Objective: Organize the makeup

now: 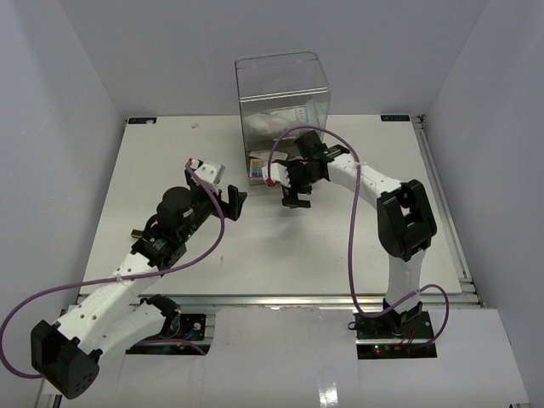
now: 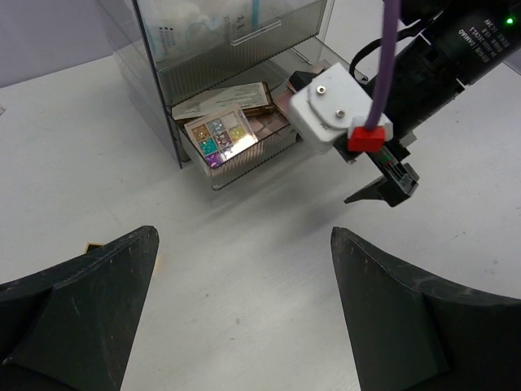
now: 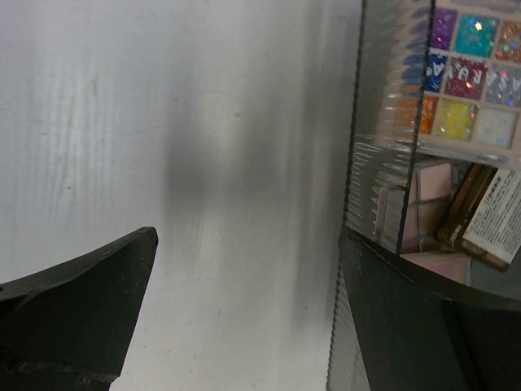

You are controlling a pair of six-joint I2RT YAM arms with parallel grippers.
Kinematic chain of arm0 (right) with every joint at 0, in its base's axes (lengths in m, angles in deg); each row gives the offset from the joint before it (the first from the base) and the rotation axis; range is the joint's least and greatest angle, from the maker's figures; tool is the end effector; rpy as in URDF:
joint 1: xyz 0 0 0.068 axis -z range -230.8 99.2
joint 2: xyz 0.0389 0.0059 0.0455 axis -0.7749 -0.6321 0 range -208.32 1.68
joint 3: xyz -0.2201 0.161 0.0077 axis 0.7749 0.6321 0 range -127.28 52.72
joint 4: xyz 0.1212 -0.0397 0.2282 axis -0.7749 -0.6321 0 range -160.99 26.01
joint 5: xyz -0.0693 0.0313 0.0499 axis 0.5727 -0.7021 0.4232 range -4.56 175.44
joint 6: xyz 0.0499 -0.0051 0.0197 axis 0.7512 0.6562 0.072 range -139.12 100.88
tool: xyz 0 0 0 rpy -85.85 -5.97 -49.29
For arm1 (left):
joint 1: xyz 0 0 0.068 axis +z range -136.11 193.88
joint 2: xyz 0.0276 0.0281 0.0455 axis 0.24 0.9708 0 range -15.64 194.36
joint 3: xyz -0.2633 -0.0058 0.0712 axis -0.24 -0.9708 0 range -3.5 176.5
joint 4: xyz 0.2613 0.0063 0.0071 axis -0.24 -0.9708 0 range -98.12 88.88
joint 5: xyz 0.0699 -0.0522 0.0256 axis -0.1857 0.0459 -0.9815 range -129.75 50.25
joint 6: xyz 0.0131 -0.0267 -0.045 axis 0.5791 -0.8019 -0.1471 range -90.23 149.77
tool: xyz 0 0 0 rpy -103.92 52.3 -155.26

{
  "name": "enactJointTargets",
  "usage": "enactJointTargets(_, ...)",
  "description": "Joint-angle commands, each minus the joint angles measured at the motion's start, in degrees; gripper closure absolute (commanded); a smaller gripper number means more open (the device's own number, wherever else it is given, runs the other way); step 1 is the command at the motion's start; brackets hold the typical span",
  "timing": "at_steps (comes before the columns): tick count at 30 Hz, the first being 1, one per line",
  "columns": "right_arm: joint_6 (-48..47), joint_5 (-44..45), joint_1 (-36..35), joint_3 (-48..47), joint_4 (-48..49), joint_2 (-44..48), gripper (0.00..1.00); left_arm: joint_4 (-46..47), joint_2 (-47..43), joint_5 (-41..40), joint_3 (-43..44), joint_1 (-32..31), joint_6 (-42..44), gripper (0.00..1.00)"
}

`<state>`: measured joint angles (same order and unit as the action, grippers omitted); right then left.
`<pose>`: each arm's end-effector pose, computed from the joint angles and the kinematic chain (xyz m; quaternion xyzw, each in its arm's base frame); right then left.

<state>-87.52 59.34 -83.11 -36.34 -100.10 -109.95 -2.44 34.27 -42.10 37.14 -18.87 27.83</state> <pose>0.3480 0.2386 0.2298 -0.7612 0.5515 0.1253 0.3174 0.1768 -0.1120 0.3150 0.1917 0.7451 -0.1754 0.6143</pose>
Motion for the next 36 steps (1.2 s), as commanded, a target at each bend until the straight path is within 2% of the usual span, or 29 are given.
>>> enactJointTargets(1,8.7,9.0,0.1,0.1,13.0,-0.5,0.0,-0.1,-1.1,0.5,-0.1,0.1,0.4,0.02)
enactJointTargets(5,14.7,13.1,0.0,1.7,23.4,0.2,0.1,0.0,-0.9,0.6,-0.1,0.1,0.4,0.02)
enactJointTargets(8,17.6,14.7,0.0,1.5,27.3,0.0,0.1,0.0,-0.8,0.8,-0.1,0.1,0.4,0.02)
enactJointTargets(15,21.5,13.7,-0.2,-1.1,28.6,-2.8,0.1,0.0,-0.6,0.3,-0.2,0.1,0.4,0.02)
enactJointTargets(22,26.9,11.9,-0.1,0.2,32.0,-2.1,0.1,0.0,-0.2,0.2,-0.4,0.1,0.4,0.02)
enactJointTargets(31,28.6,5.2,-0.1,4.2,34.7,5.8,0.1,0.1,0.2,0.5,-0.2,0.1,0.4,0.02)
enactJointTargets(33,28.3,-0.7,0.1,3.9,32.6,6.8,0.1,0.0,0.2,0.3,-0.2,0.1,0.4,0.02)
enactJointTargets(36,21.6,-10.2,0.1,0.8,22.8,5.8,0.1,0.0,0.0,0.3,-0.3,0.1,0.4,0.02)
